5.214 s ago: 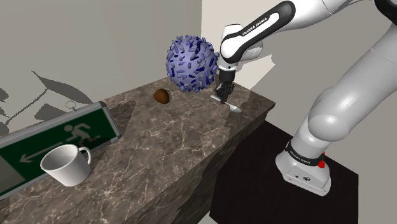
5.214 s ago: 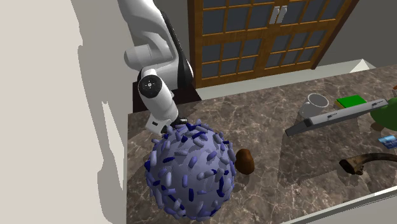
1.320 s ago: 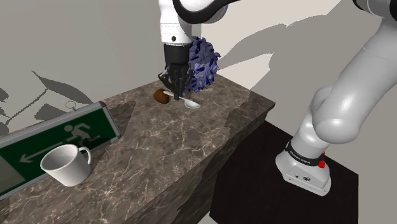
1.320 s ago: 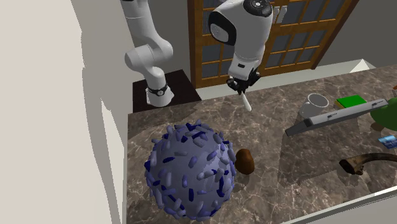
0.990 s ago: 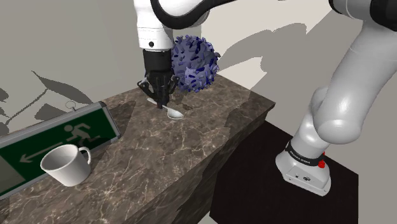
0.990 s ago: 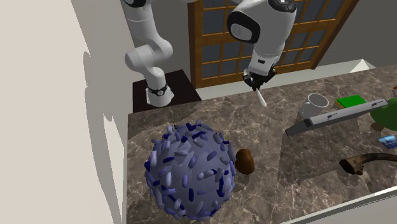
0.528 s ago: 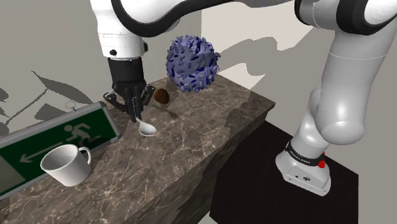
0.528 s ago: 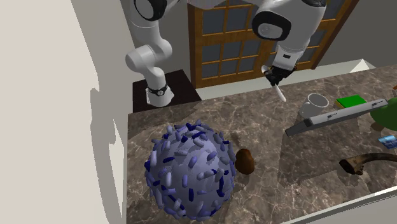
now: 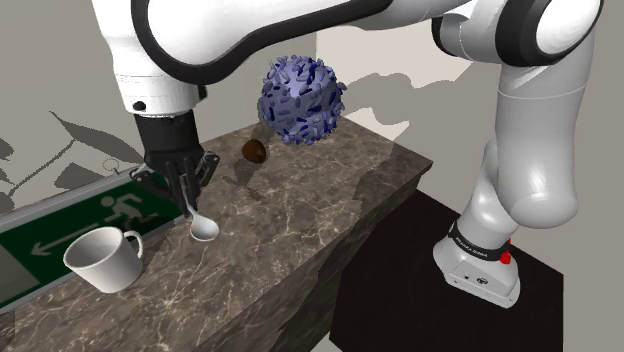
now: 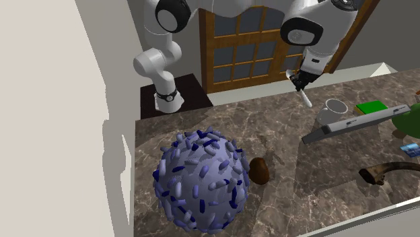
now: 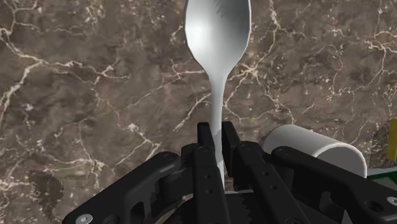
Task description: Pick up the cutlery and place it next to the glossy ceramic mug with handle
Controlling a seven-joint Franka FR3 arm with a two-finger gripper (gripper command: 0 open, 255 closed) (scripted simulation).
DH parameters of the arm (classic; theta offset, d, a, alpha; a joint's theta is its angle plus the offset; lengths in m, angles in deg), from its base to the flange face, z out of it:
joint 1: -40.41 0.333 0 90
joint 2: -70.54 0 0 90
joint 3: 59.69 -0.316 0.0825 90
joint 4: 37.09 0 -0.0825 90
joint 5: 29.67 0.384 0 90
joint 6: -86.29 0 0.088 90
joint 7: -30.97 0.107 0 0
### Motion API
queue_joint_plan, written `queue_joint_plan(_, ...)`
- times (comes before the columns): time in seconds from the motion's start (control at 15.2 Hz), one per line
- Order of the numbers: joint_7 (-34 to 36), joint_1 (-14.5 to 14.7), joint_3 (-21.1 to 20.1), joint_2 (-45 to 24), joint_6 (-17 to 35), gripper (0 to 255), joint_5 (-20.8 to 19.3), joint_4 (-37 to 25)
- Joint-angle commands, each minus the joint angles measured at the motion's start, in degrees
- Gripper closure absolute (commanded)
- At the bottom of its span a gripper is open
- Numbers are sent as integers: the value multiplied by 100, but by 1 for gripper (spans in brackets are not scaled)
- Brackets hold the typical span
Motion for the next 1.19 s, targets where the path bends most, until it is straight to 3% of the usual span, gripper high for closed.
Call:
queue_joint_plan(0.0, -16, -5, 4, -8, 142, 255, 0, 133)
queue_joint_plan(1.12, -134, 7, 63, -306, 1319, 255, -76, 1042)
